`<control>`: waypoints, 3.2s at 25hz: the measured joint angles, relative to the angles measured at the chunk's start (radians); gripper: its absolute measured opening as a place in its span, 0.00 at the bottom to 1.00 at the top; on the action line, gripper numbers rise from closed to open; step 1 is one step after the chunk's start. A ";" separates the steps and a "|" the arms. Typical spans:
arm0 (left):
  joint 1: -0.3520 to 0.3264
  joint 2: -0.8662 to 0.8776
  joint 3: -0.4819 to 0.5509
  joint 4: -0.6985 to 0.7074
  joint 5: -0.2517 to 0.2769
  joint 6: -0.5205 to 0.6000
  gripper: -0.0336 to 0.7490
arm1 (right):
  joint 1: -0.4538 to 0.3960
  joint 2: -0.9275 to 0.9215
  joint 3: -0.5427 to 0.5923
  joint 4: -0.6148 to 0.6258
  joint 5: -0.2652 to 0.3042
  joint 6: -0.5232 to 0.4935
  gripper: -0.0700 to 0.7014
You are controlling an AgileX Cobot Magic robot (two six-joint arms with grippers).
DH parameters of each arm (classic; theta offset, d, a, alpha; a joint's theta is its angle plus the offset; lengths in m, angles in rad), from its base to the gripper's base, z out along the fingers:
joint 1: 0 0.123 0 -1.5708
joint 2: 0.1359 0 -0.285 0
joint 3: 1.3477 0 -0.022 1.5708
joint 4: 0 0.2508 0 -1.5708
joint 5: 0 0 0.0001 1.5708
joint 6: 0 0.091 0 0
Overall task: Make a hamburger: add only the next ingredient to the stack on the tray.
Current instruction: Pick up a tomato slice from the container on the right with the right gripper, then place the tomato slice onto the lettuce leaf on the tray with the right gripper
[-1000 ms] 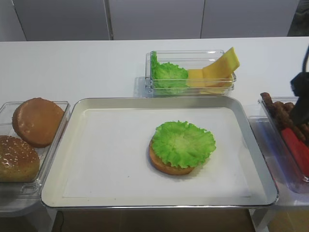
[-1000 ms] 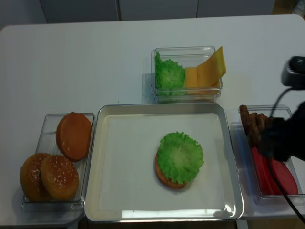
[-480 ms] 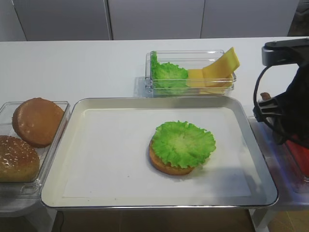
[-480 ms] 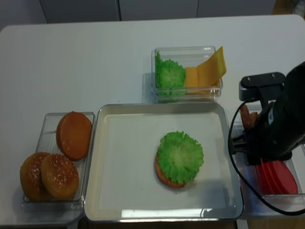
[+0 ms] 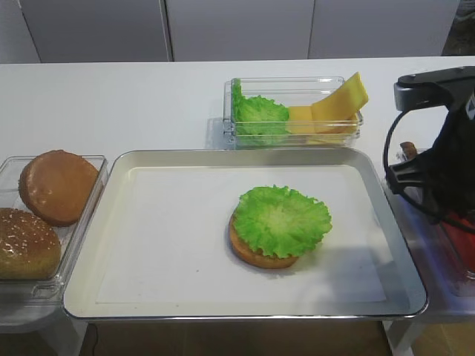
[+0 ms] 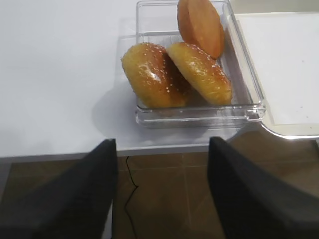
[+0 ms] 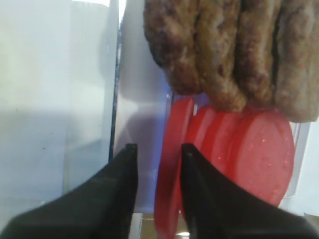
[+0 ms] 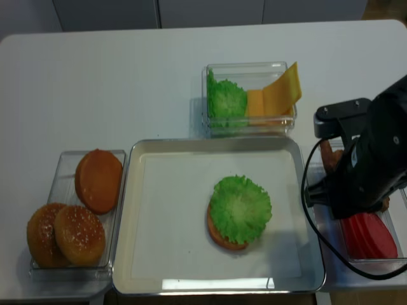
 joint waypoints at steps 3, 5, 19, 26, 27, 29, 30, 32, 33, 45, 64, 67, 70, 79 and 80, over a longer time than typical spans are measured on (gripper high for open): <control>0.000 0.000 0.000 0.000 0.000 0.000 0.59 | 0.000 0.007 0.000 0.000 -0.002 0.000 0.40; 0.000 0.000 0.000 0.000 0.000 0.000 0.59 | 0.000 0.007 0.000 0.000 -0.002 0.000 0.36; 0.000 0.000 0.000 0.000 0.000 0.000 0.59 | 0.000 0.007 -0.002 -0.015 0.007 0.004 0.20; 0.000 0.000 0.000 0.000 0.000 0.000 0.59 | 0.000 -0.035 -0.016 -0.011 0.026 0.004 0.19; 0.000 0.000 0.000 0.000 0.000 0.000 0.59 | 0.000 -0.050 -0.021 -0.007 0.033 0.004 0.19; 0.000 0.000 0.000 0.000 0.000 0.000 0.59 | 0.000 -0.080 -0.025 -0.006 0.042 0.004 0.19; 0.000 0.000 0.000 0.000 0.000 0.000 0.59 | 0.000 -0.097 -0.027 -0.004 0.046 0.004 0.19; 0.000 0.000 0.000 0.000 0.000 0.000 0.59 | 0.000 -0.129 -0.028 -0.002 0.053 0.004 0.19; 0.000 0.000 0.000 0.000 0.000 0.000 0.59 | 0.000 -0.147 -0.028 -0.002 0.057 0.004 0.19; 0.000 0.000 0.000 0.000 0.000 0.000 0.59 | 0.000 -0.272 -0.169 0.005 0.174 -0.012 0.19; 0.000 0.000 0.000 0.000 0.000 0.000 0.59 | 0.295 0.034 -0.348 -0.044 0.089 0.039 0.19; 0.000 0.000 0.000 0.000 0.000 0.000 0.59 | 0.332 0.105 -0.375 -0.055 0.067 0.041 0.19; 0.000 0.000 0.000 0.000 0.000 0.000 0.59 | 0.360 0.170 -0.391 -0.088 0.034 0.043 0.19; 0.000 0.000 0.000 0.000 0.000 0.000 0.59 | 0.400 0.286 -0.393 -0.157 -0.010 0.050 0.19; 0.000 0.000 0.000 0.000 0.000 0.000 0.59 | 0.400 0.290 -0.393 -0.161 -0.014 0.050 0.19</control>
